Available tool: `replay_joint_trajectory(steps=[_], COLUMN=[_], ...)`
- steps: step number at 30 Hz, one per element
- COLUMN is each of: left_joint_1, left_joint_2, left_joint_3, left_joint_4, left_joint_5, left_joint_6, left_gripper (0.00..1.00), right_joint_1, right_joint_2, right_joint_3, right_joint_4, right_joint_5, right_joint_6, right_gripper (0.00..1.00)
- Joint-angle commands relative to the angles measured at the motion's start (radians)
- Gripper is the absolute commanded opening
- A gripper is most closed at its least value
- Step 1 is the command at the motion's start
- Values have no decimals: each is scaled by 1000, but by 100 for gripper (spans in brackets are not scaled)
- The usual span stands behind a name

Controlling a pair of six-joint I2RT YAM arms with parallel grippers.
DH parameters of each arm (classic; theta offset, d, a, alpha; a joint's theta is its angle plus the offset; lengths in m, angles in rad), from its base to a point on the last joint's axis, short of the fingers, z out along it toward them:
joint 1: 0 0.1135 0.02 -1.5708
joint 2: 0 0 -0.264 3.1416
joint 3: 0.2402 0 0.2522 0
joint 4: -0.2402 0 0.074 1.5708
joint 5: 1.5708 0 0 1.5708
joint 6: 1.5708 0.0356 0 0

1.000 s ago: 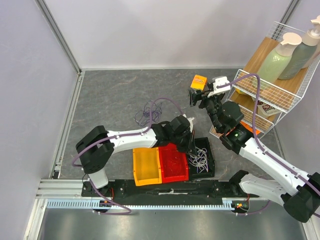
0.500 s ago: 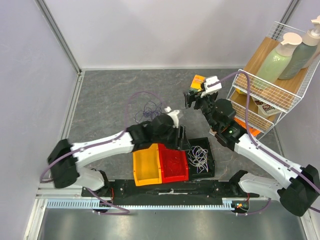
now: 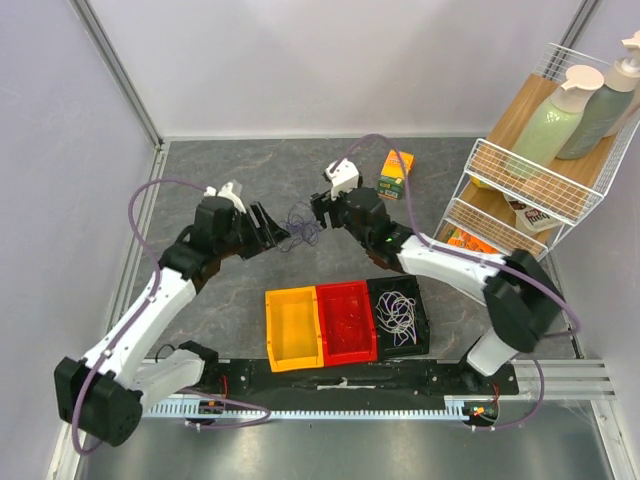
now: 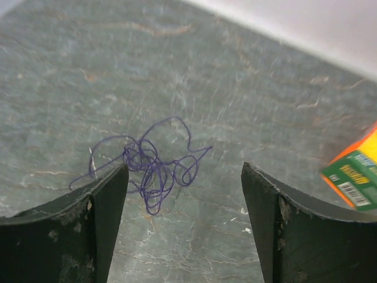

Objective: Untangle the cables

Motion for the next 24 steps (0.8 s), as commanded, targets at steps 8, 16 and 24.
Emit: replay_joint_trajectory(steps=[8, 16, 24], left_joint_1=[238, 239, 236], left_joint_2=[681, 824, 884], left_joint_3=[502, 476, 462], left_joint_4=[-178, -154, -177], left_joint_5=[247, 258, 312], left_joint_6=[269, 326, 352], left_gripper=[55, 50, 45], right_joint_1=[-13, -44, -67], right_joint_2=[345, 388, 411], right_joint_3=[207, 210, 219], right_joint_4=[0, 5, -28], right_joint_5=[-49, -44, -37], right_joint_6=[117, 171, 191], right_gripper=[73, 59, 62])
